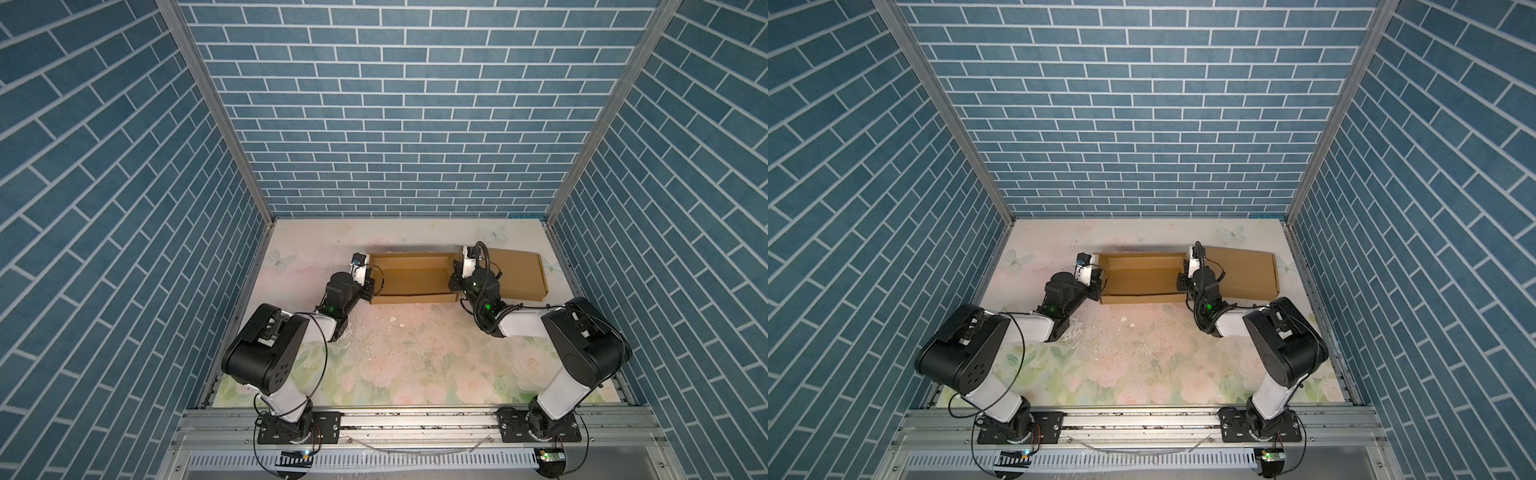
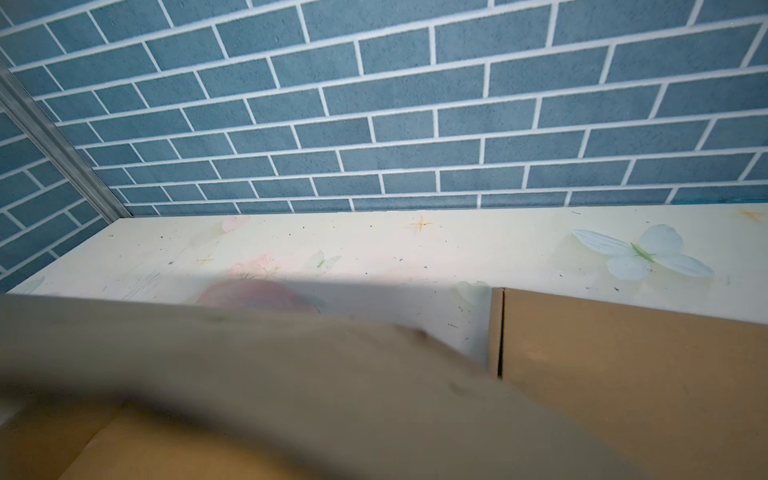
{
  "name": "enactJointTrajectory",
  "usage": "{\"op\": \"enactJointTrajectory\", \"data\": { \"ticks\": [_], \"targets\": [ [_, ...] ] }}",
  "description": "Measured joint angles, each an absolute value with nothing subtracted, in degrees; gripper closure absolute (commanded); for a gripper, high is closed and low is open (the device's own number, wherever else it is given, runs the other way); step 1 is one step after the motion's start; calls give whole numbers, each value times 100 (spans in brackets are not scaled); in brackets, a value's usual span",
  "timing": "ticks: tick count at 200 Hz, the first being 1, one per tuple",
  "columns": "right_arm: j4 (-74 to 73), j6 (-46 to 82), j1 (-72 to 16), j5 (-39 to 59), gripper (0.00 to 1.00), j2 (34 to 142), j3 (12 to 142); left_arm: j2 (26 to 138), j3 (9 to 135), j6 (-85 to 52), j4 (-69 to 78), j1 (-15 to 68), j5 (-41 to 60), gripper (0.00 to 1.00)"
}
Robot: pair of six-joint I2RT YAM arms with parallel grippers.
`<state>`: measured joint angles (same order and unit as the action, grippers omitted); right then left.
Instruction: Fold the paper box
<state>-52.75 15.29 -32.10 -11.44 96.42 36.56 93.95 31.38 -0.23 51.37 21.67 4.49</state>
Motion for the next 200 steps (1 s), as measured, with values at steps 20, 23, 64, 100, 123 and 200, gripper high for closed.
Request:
{"op": "enactJointTrajectory", "data": {
  "ticks": [20,23,64,100,123,200],
  "targets": [
    [-5177,1525,-3205,-1072,92,9526,3577,9365,3120,-5,5127,2169,429,100],
    [-5137,1525,-3197,-1048,91,9496,3570,9360,3118,-5,5127,2169,429,100],
    [-4165,1518,-3004,-585,73,8910,3461,9351,3103,5,5133,2171,410,100],
    [-3059,1306,-2738,-80,58,7876,3389,9351,3033,43,5227,2182,405,100],
    [-2187,1000,-2493,344,53,7087,3400,9354,3017,69,5264,2193,395,100],
    [2069,-849,-2388,1328,40,6895,6189,9354,2954,108,5374,2233,366,100]
  ]
}}
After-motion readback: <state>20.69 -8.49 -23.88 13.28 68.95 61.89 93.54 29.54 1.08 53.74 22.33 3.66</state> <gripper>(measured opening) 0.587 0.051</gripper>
